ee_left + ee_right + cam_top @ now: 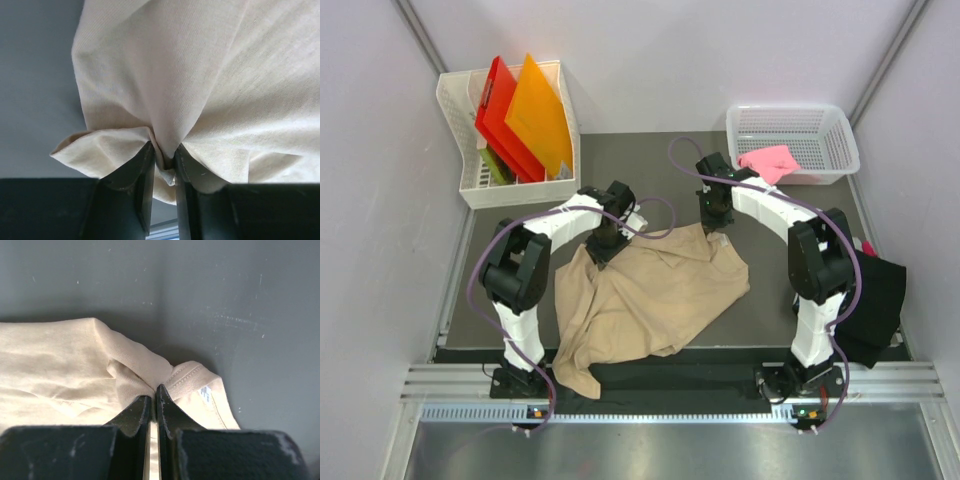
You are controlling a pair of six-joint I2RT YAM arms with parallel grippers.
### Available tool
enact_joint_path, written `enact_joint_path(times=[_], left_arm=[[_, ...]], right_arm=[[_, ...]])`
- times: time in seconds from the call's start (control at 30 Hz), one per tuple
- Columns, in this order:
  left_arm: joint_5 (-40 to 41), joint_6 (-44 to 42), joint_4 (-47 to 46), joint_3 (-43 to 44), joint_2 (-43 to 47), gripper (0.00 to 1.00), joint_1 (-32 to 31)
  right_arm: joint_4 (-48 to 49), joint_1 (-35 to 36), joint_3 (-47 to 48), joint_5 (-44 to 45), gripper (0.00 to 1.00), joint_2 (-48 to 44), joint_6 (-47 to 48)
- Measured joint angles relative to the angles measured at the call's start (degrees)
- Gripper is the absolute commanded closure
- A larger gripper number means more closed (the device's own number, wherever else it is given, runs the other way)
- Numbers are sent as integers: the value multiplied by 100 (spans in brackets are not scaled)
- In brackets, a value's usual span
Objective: Fold and stack the t-shirts
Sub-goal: Flatten out the tshirt
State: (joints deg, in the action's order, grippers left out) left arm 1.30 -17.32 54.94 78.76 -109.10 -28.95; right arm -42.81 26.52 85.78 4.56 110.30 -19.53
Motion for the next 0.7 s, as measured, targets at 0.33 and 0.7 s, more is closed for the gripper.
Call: enact_joint_path(times=[0.33, 0.7], left_arm=[[-39, 9, 146, 81, 24, 57, 2], [-192, 79, 212, 98, 24, 65, 2]], right_arm=[[48, 0, -98, 4, 100, 0, 4], [94, 0, -232, 2, 100, -11, 28]])
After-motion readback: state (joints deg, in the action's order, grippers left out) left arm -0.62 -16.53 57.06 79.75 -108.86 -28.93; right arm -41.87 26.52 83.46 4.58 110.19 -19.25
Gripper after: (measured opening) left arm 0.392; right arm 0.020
